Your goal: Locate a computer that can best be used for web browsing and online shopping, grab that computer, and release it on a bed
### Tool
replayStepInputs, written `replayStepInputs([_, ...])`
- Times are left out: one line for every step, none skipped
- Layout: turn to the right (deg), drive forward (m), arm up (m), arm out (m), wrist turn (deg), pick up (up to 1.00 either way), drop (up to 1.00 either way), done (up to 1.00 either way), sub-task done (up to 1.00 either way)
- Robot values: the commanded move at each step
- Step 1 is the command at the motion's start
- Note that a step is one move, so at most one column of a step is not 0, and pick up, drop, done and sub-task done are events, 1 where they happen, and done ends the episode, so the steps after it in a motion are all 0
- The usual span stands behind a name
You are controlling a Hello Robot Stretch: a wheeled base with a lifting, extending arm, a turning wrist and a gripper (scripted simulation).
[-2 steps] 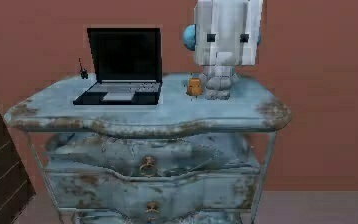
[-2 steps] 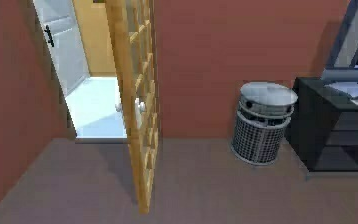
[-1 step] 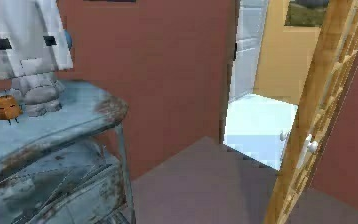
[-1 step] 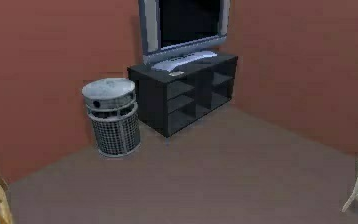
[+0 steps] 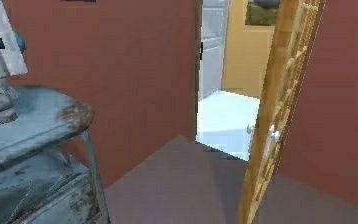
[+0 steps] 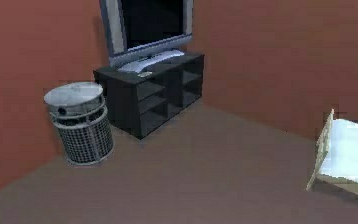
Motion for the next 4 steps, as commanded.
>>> replayStepInputs([0.0,1.0,0.0,0.0,0.0,0.0,0.0,0.0,0.0])
replayStepInputs([27.0,0.0,0.0,0.0,0.0,0.0,0.0,0.0,0.0])
replayStepInputs([0.0,0.05,0.0,0.0,0.0,0.0,0.0,0.0,0.0])
replayStepInputs([0.0,1.0,0.0,0.0,0.0,0.0,0.0,0.0,0.0])
